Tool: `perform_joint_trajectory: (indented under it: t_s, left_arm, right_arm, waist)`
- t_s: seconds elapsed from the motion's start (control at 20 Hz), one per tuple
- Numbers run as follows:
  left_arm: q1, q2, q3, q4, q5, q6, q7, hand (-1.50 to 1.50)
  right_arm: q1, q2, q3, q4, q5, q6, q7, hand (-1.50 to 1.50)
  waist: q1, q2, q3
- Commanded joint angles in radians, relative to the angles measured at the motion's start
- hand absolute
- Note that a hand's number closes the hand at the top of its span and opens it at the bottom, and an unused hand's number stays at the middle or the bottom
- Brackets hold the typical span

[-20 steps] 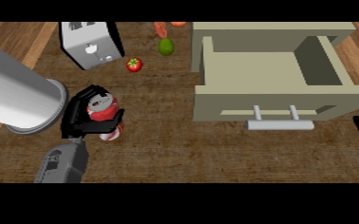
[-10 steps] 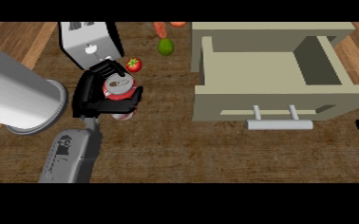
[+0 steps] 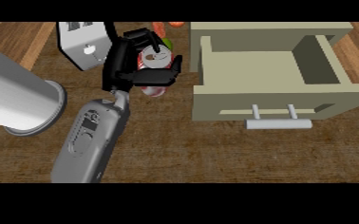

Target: Pick up the can, place it into the drawer and close the drawer

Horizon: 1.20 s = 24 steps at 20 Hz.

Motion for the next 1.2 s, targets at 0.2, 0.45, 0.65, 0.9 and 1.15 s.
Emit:
perform_joint_trajectory:
  t_s: [0.2, 0.45, 0.65, 0.9, 1.15]
  left_arm:
    - [-0.296, -0.001, -0.115, 0.105, 0.013, 0.188, 0.125, 1.5]
    - [-0.447, -0.001, -0.086, 0.235, 0.048, 0.183, 0.159, 1.5]
    - [-0.541, -0.001, -0.101, 0.347, 0.087, 0.23, 0.125, 1.5]
    - [-0.707, -0.001, -0.077, 0.535, 0.148, 0.238, 0.093, 1.5]
    - [-0.764, -0.001, -0.171, 0.673, 0.25, 0.309, 0.032, 1.5]
  right_arm:
    - [-0.024, -0.012, -0.021, -0.007, -0.014, -0.005, 0.034, -1.5]
    - [0.04, 0.02, 0.067, 0.033, 0.066, -0.013, -0.084, -1.5]
    - [0.038, 0.019, 0.033, 0.008, 0.028, -0.014, -0.049, -1.5]
    - [-0.013, 0.012, 0.028, 0.045, 0.049, 0.004, -0.027, -1.5]
    - [-0.116, -0.047, -0.026, 0.108, -0.013, 0.005, 0.015, -1.5]
  waist:
    - [-0.009, 0.001, 0.0]
    - [-0.008, 0.001, 0.0]
    - [-0.013, 0.002, 0.0]
    - [-0.019, 0.006, 0.001]
    - [-0.036, 0.012, 0.001]
